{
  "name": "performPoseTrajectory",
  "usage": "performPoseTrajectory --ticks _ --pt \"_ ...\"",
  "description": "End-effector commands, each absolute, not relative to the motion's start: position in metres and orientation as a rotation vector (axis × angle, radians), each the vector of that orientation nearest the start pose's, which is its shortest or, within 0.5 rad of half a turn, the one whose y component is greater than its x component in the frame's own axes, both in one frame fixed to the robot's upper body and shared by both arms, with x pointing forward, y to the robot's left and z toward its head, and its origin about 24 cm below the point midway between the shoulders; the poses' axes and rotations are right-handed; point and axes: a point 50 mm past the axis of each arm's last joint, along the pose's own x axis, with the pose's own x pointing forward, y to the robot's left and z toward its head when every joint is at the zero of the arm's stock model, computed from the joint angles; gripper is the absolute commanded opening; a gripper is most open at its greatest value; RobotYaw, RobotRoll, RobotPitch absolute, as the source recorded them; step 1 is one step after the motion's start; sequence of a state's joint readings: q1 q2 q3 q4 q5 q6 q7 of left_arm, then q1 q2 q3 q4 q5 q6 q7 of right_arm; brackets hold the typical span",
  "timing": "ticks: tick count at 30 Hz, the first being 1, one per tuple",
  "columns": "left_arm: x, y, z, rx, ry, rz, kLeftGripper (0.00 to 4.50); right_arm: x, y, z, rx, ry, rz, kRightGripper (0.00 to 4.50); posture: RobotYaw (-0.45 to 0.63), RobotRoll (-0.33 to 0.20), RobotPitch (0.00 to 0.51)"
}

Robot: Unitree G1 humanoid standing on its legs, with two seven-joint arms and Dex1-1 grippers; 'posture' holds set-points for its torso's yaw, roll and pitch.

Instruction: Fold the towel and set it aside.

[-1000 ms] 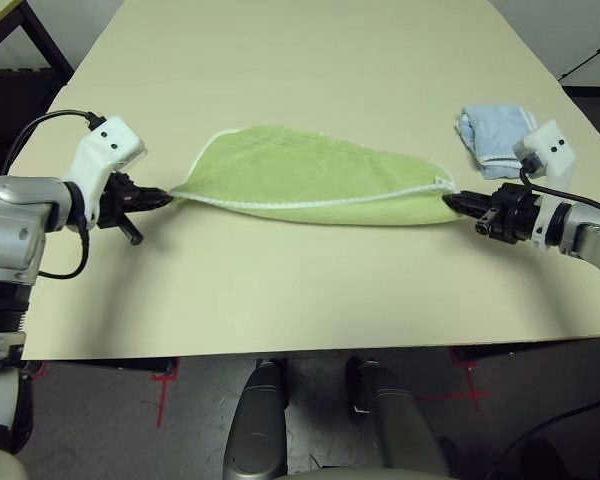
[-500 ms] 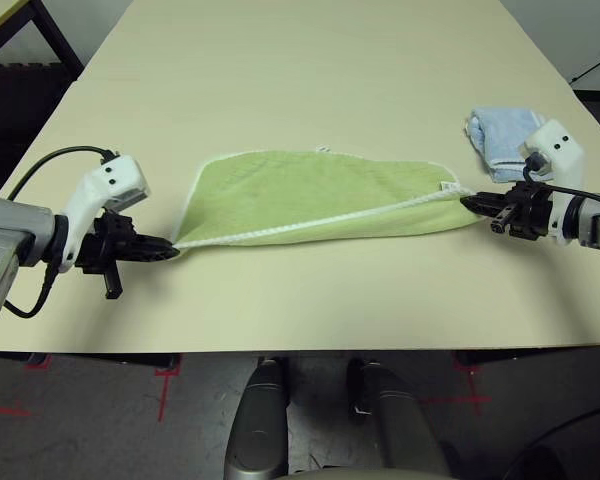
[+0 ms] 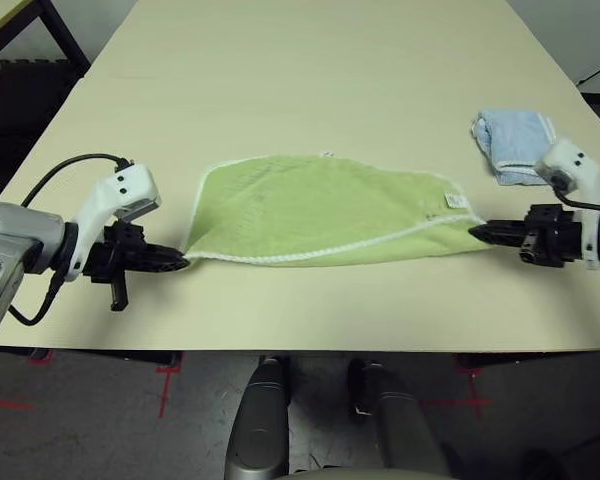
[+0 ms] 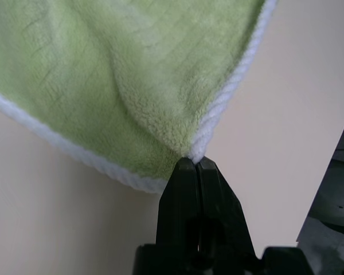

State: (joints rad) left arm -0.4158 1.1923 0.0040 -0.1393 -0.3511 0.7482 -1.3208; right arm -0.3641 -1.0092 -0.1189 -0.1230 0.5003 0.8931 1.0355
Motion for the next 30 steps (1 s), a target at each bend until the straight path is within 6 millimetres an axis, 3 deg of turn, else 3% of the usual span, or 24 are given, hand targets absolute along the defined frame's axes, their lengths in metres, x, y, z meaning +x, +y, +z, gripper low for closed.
performPoseTrajectory --ticks 1,7,14,22,30 --pt "0.259 0.27 0.207 0.534 0.653 -0.983 0.03 0.264 -0.276 0.183 -0.254 0.535 0.736 0.0 0.17 0.0 0.212" --pt "0.262 0.28 0.212 0.557 0.664 -0.958 0.03 0.269 -0.285 0.177 -0.286 0.545 0.674 0.0 0.17 0.0 0.211" --pt "0.262 0.293 0.22 0.577 0.674 -0.92 0.03 0.263 -0.281 0.176 -0.264 0.555 0.751 0.0 0.18 0.0 0.214" --pt "0.287 0.282 0.23 0.581 0.54 -0.866 0.03 0.288 -0.282 0.189 -0.259 0.392 0.599 0.0 0.17 0.0 0.211" --pt "0.319 0.272 0.234 0.614 0.426 -0.792 0.03 0.3 -0.287 0.187 -0.292 0.367 0.481 0.0 0.15 0.0 0.211"
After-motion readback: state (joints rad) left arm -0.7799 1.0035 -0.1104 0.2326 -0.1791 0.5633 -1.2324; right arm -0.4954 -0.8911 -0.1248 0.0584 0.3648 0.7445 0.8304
